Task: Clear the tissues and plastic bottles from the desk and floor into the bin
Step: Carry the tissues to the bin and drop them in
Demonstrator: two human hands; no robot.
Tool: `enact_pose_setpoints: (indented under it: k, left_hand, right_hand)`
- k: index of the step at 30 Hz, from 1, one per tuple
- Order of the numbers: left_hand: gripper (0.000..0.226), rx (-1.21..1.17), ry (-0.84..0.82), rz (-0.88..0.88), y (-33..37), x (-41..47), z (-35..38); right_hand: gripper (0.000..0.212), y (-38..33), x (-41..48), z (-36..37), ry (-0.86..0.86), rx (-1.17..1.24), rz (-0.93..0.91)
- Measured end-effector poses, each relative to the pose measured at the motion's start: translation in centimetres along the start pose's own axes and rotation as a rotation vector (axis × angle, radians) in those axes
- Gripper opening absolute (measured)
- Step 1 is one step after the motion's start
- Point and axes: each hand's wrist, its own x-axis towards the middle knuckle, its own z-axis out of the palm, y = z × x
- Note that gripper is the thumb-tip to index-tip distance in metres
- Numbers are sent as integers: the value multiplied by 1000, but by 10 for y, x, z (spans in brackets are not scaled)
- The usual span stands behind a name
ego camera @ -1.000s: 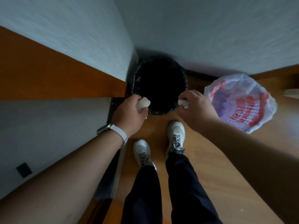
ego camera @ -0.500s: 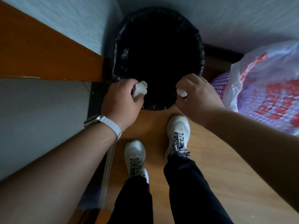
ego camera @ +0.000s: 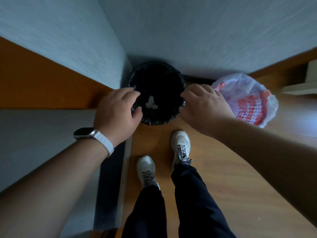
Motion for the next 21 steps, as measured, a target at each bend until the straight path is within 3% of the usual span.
enact_pose_setpoints:
  k: [9,21]
  left_hand:
    - [48,208,33,212,60,-42,-154]
    - [46,229,213,515,155,-109,-322]
  right_hand:
    - [53,-63,-63,-165,32,-113,-39]
    - [52,-124,-213,-337,248,-139,115]
